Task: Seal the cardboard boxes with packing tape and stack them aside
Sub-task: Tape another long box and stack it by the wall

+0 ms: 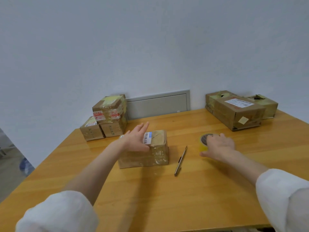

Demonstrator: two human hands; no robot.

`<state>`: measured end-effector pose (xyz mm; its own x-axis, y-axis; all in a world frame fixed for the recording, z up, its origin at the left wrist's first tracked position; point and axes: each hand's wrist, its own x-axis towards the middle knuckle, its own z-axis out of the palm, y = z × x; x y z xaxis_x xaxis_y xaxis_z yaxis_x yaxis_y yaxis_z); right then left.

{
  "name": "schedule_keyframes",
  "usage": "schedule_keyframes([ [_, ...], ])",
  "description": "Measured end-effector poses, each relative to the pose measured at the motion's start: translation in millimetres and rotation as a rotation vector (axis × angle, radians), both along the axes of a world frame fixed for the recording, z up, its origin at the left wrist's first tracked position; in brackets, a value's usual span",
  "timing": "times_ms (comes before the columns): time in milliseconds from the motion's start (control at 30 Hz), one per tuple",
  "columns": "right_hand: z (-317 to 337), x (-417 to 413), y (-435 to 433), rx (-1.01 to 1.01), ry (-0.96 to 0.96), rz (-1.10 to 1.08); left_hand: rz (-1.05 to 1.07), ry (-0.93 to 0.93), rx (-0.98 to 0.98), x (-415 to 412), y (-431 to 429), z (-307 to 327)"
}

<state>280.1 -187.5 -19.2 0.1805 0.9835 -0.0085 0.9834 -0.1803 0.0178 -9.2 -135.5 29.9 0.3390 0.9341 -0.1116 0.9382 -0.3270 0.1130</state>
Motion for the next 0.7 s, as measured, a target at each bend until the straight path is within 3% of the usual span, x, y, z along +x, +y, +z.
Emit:
schedule_keyframes([
  [167, -3.2, 7.1, -5.8, 0.065, -0.021, 0.071, 0.025, 0.173, -0.097, -8.9, 10.8, -0.6],
  [333, -2.9, -4.4, 3.8, 0.147, 0.011, 0.060, 0.156, 0.292, 0.078, -17.8, 7.2, -4.1],
  [433, -7.4, -12.6, 12.0, 0.226, 0.042, 0.086, 0.288, 0.263, 0.083, -23.0, 1.7, -7.6],
  [533, -4.5, -26.8, 22.6, 0.390, 0.121, 0.109, 0.268, 0.164, -0.058, -28.5, 0.0, -2.0],
  [600, 2.8, -38.3, 29.8, 0.452, 0.310, 0.135, 0.242, 0.134, -0.123, -30.9, -1.4, 3.3],
  [700, 12.0, -56.5, 34.4, 0.417, 0.839, 0.211, 0.256, 0.176, -0.055, -32.5, -8.1, 4.0],
])
